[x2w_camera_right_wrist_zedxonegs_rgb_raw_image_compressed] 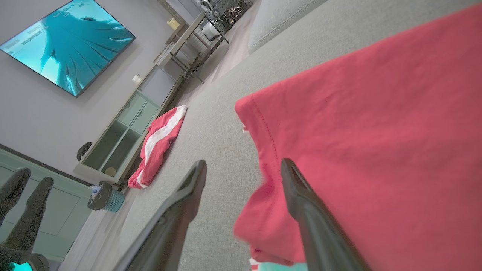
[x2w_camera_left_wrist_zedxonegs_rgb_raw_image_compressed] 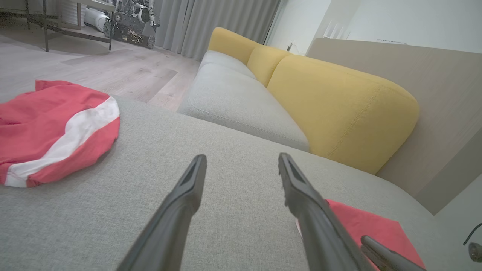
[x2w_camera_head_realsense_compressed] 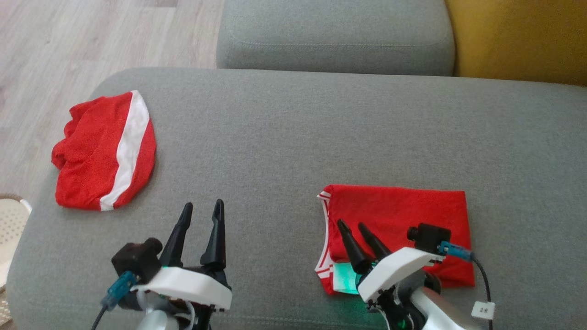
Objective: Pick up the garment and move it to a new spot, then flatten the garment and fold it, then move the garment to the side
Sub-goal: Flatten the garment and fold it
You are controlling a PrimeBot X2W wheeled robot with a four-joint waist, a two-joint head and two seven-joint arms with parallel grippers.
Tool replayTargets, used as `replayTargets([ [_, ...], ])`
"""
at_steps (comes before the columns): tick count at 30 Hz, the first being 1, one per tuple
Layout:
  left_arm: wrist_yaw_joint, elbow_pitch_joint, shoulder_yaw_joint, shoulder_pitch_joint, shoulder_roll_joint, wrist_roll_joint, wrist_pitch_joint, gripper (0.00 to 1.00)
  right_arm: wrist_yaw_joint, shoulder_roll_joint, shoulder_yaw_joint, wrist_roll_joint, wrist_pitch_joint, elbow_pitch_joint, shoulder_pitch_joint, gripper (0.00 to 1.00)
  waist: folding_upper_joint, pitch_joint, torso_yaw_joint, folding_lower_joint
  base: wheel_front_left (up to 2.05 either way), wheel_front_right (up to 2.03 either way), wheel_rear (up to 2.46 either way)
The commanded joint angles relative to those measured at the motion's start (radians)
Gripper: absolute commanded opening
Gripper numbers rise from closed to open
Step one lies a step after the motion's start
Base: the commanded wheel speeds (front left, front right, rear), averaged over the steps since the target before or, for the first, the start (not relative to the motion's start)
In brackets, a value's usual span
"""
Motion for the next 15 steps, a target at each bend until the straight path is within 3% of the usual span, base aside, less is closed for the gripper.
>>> replayTargets([
  [1,0.002,-0.030,0.037,-0.038,-0.003,0.006,-0.012,1.00,-0.001,0.004,0.024,0.014,-0.023,-0.013,-0.064,1.00,0.0000,-0.006,-0.005,0.0000,0.00,0.00,0.00],
  [5,0.006,-0.037,0.051,-0.028,-0.003,0.003,-0.012,1.00,-0.001,0.004,0.020,0.004,-0.049,0.034,-0.111,1.00,0.0000,-0.022,-0.026,0.0000,0.00,0.00,0.00],
  [8,0.009,-0.047,0.054,-0.022,-0.003,-0.002,-0.012,1.00,-0.001,0.000,-0.027,-0.070,-0.068,0.083,-0.158,1.00,0.0000,-0.033,-0.046,0.0000,0.00,0.00,0.00],
  [15,0.019,-0.073,0.052,-0.019,-0.003,-0.006,-0.012,1.00,-0.001,-0.144,-0.123,-0.344,-0.087,0.031,-0.195,1.00,0.0000,-0.044,-0.084,0.0000,0.00,0.00,0.00],
])
